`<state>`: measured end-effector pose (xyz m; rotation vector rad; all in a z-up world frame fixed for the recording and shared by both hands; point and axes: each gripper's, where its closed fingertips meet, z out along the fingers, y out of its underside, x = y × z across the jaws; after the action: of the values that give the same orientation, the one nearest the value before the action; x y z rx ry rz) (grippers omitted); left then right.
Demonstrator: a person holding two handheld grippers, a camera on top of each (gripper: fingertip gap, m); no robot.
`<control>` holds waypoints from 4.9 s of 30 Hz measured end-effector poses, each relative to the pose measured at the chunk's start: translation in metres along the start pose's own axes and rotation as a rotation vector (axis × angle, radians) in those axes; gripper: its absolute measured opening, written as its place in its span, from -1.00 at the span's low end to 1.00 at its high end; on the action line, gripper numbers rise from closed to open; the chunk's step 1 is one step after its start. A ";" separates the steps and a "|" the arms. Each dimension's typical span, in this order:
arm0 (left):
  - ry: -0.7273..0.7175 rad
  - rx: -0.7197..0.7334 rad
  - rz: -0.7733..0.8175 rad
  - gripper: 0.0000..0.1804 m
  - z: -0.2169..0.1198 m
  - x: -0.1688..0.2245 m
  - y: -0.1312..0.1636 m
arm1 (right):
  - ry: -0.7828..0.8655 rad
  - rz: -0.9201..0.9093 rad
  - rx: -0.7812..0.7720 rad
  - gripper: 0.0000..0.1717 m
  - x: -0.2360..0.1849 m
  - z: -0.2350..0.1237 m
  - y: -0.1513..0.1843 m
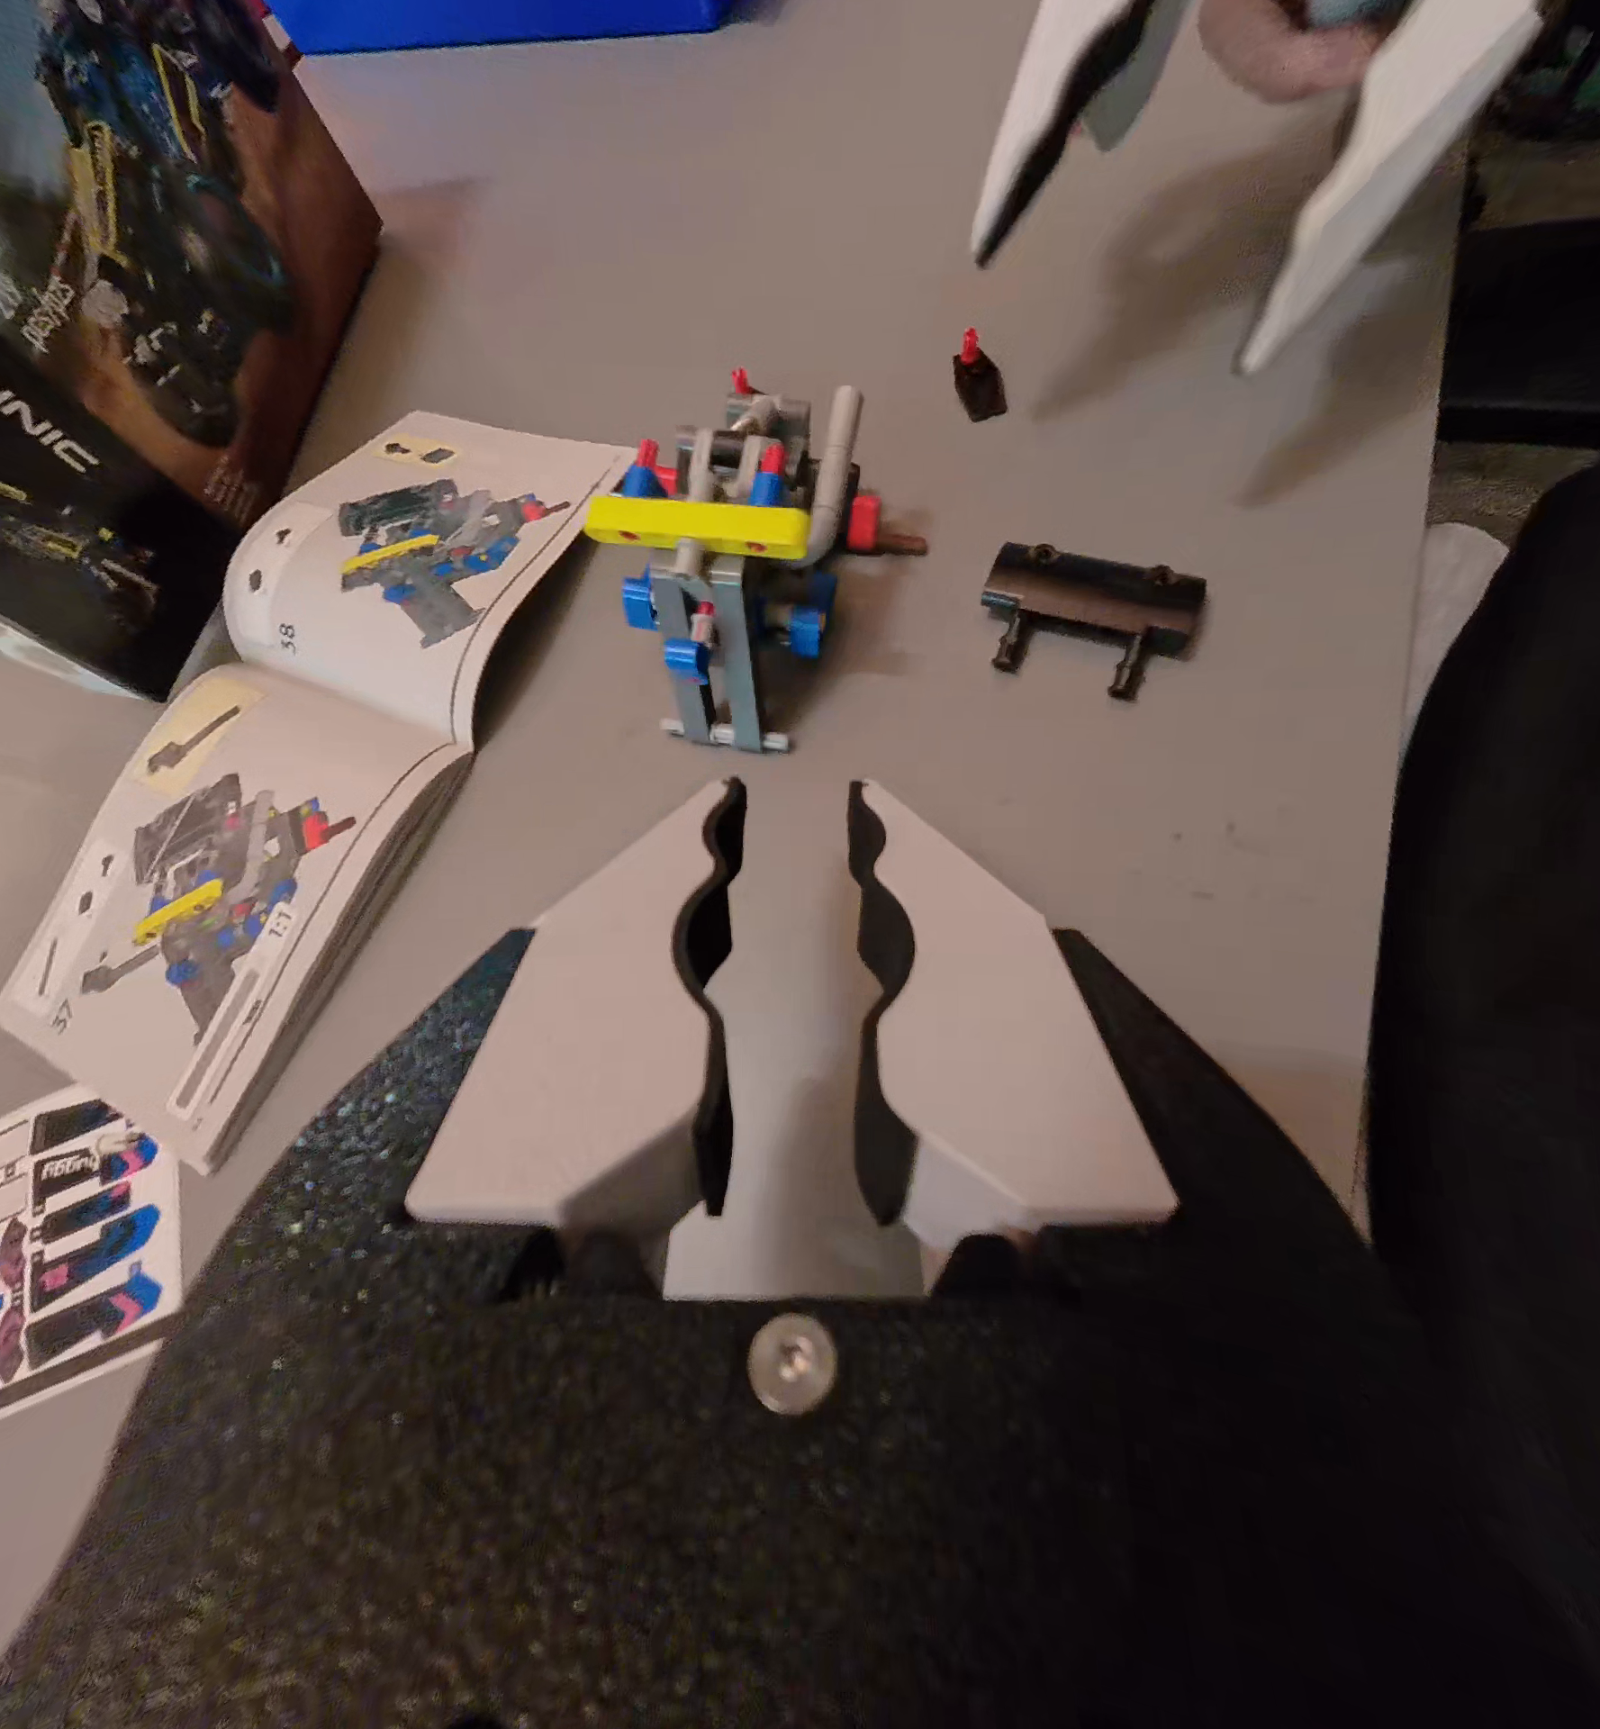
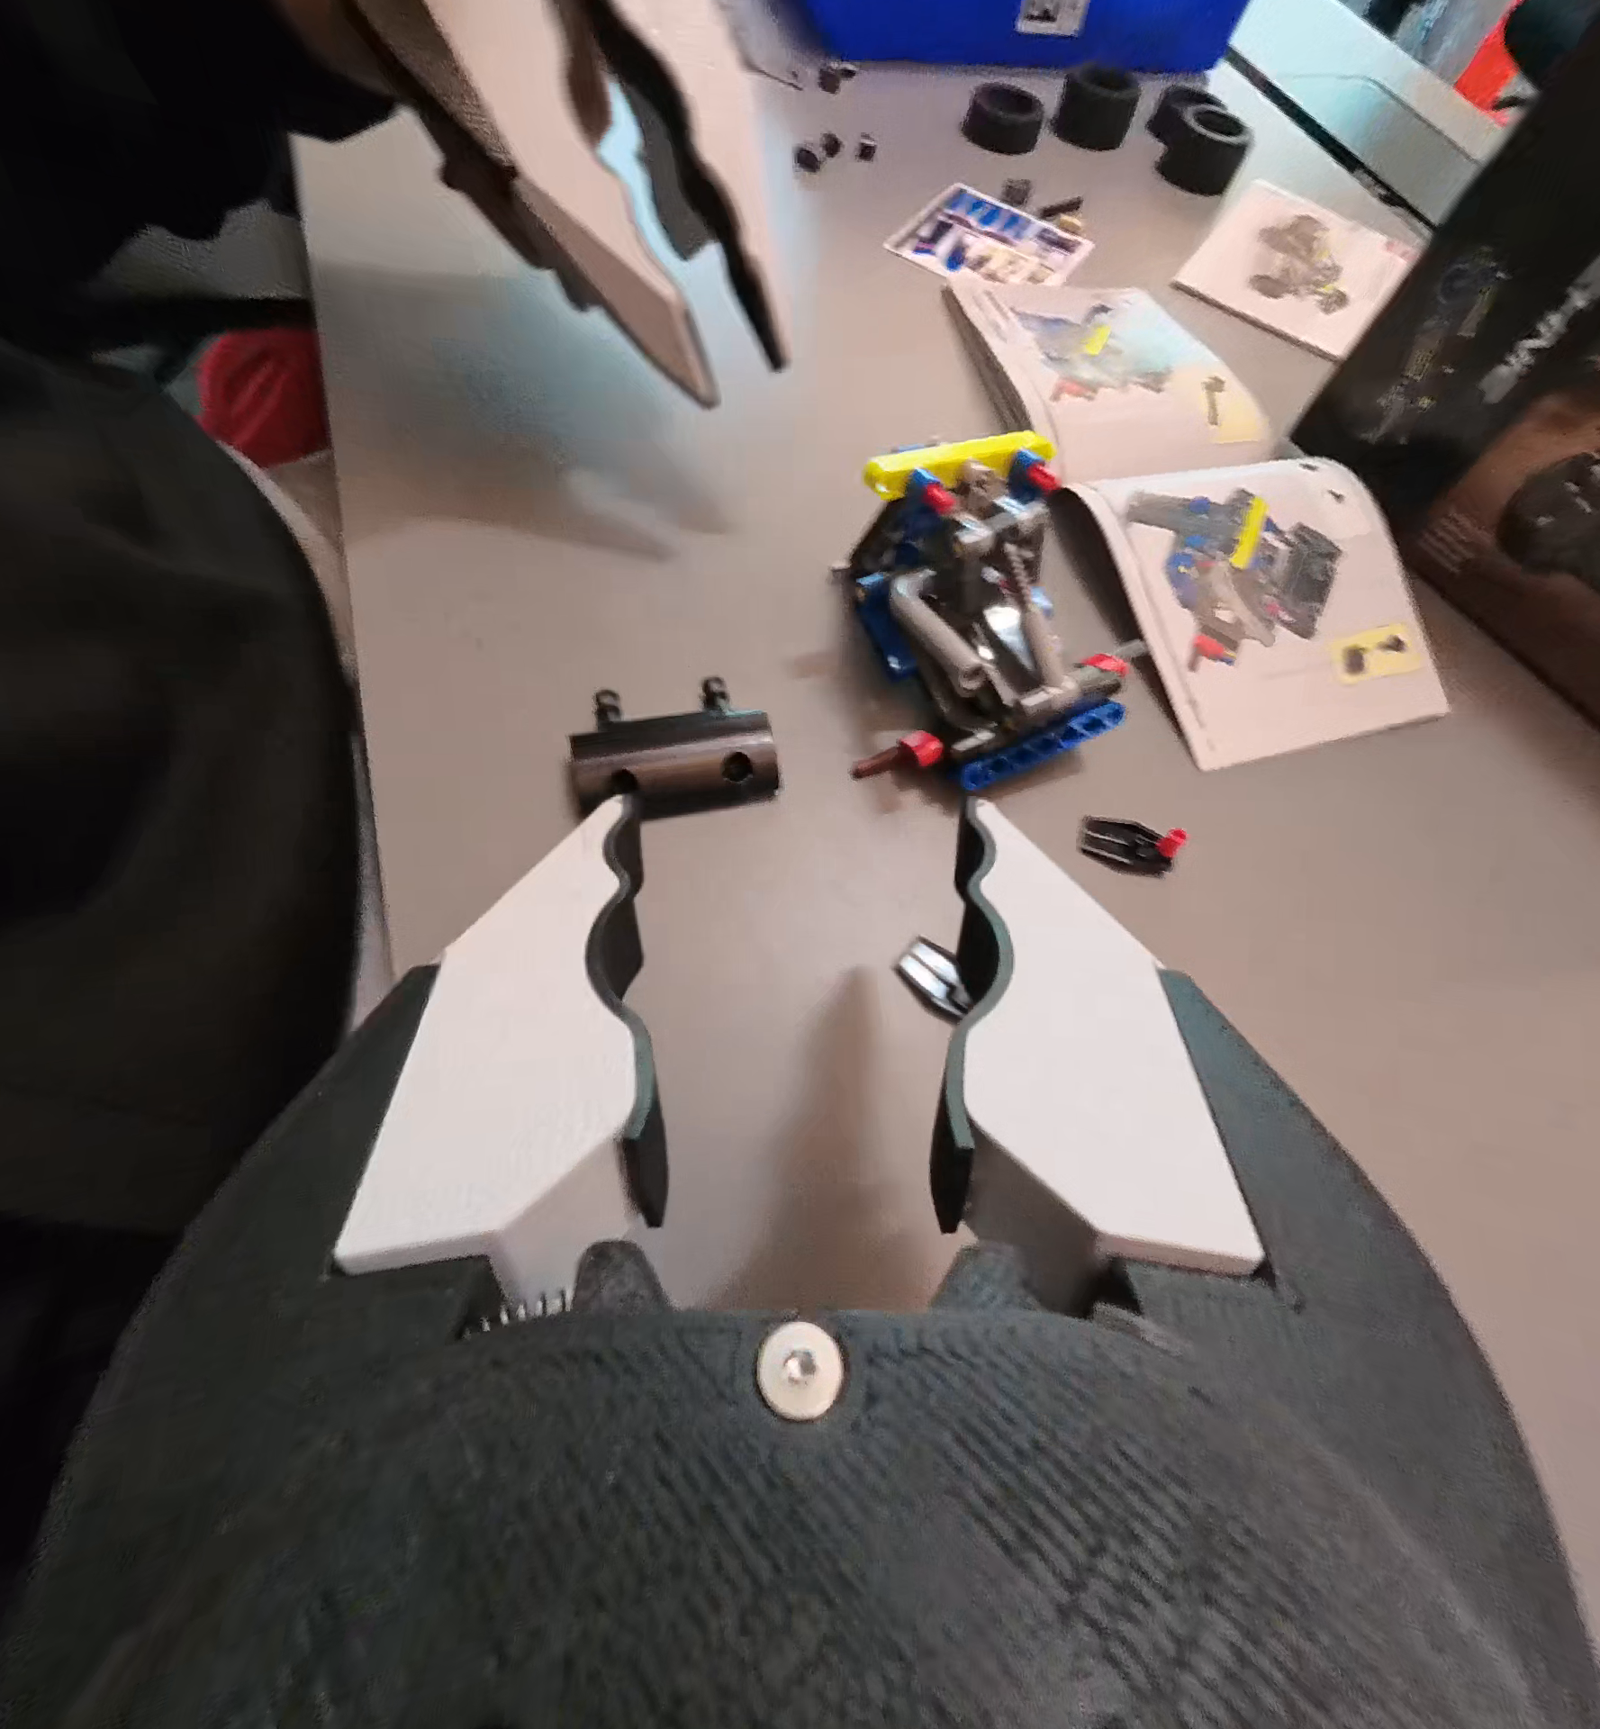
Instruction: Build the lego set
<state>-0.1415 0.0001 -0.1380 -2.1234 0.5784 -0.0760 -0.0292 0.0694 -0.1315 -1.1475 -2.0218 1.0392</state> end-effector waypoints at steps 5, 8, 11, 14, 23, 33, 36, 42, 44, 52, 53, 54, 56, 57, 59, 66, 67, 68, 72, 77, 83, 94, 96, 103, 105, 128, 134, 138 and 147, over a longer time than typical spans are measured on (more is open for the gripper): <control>0.116 0.065 -0.026 -0.79 0.009 0.007 -0.018 | -0.091 -0.121 -0.104 -0.16 -0.026 0.038 0.010; 0.150 0.027 -0.021 -0.79 0.022 0.012 -0.015 | -0.150 -0.121 -0.190 -0.13 -0.031 0.056 0.018; 0.135 0.014 0.018 -0.80 0.026 0.016 -0.012 | -0.207 -0.121 -0.159 -0.15 -0.037 0.060 0.015; 0.132 0.052 0.034 -0.80 0.020 0.016 -0.016 | -0.232 -0.131 -0.135 -0.19 -0.040 0.062 0.013; 0.084 0.075 0.051 -0.76 0.009 -0.022 -0.020 | -0.096 -0.188 -0.045 -0.33 -0.016 0.031 -0.002; 0.284 0.132 -0.009 -0.11 0.048 -0.023 -0.052 | -0.109 -0.187 0.048 -0.33 0.066 0.020 -0.054; 0.250 0.109 0.012 -0.13 0.059 -0.021 -0.045 | -0.203 -0.181 0.012 -0.33 0.063 0.037 -0.050; 0.229 0.138 0.044 -0.31 0.066 -0.017 -0.042 | -0.287 -0.198 -0.082 -0.33 0.062 0.051 -0.037; 0.233 0.121 0.033 -0.31 0.070 -0.017 -0.039 | -0.328 -0.199 -0.064 -0.33 0.058 0.053 -0.043; 0.245 0.152 0.049 -0.32 0.067 -0.018 -0.037 | -0.380 -0.214 -0.175 -0.33 0.059 0.065 -0.036; 0.247 0.151 0.049 -0.32 0.066 -0.018 -0.037 | -0.386 -0.218 -0.182 -0.33 0.058 0.064 -0.036; 0.244 0.150 0.050 -0.32 0.065 -0.018 -0.036 | -0.385 -0.223 -0.181 -0.33 0.058 0.064 -0.037; 0.242 0.148 0.047 -0.32 0.064 -0.020 -0.035 | -0.393 -0.234 -0.183 -0.33 0.056 0.063 -0.038; 0.241 0.145 0.046 -0.32 0.063 -0.020 -0.034 | -0.396 -0.239 -0.186 -0.33 0.056 0.062 -0.038; 0.227 0.139 0.053 -0.32 0.062 -0.021 -0.033 | -0.393 -0.253 -0.182 -0.33 0.056 0.064 -0.039; 0.195 0.128 0.057 -0.32 0.061 -0.026 -0.031 | -0.371 -0.312 -0.202 -0.33 0.056 0.070 -0.043; 0.188 0.125 0.066 -0.32 0.060 -0.026 -0.031 | -0.365 -0.326 -0.197 -0.33 0.056 0.070 -0.044; 0.189 0.123 0.074 -0.32 0.060 -0.025 -0.031 | -0.364 -0.343 -0.206 -0.33 0.056 0.069 -0.044; 0.170 0.116 0.067 -0.32 0.061 -0.027 -0.031 | -0.328 -0.436 -0.274 -0.33 0.058 0.070 -0.043; 0.148 0.105 0.079 -0.32 0.062 -0.028 -0.030 | -0.335 -0.412 -0.245 -0.34 0.056 0.069 -0.054; 0.146 0.123 0.067 -0.32 0.062 -0.029 -0.030 | -0.349 -0.336 -0.240 -0.33 0.058 0.071 -0.050; 0.146 0.148 0.028 -0.32 0.062 -0.033 -0.030 | -0.338 -0.252 -0.119 -0.33 0.060 0.077 -0.044; 0.152 0.153 0.018 -0.32 0.062 -0.032 -0.029 | -0.328 -0.254 -0.103 -0.33 0.060 0.081 -0.040; 0.125 0.138 0.059 -0.32 0.060 -0.034 -0.029 | -0.329 -0.255 -0.017 -0.34 0.059 0.078 -0.049; 0.121 0.135 0.060 -0.32 0.061 -0.034 -0.029 | -0.334 -0.257 -0.040 -0.34 0.060 0.079 -0.048; 0.149 0.146 0.038 -0.35 0.068 -0.024 -0.035 | -0.410 -0.192 0.126 -1.00 0.027 0.089 -0.074; 0.108 0.157 -0.005 -0.34 0.062 -0.039 -0.030 | -0.139 -0.239 0.117 -0.65 0.066 0.062 -0.083; 0.133 0.193 -0.012 -0.32 0.061 -0.036 -0.036 | -0.173 -0.105 0.101 -0.35 0.059 0.051 -0.072; 0.183 0.196 0.041 -0.29 0.058 -0.030 -0.031 | -0.312 -0.080 0.016 -0.21 0.052 0.086 -0.049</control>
<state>-0.1413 0.0724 -0.1428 -1.9250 0.6932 -0.2948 -0.1412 0.0701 -0.1297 -0.9333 -2.2721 1.2546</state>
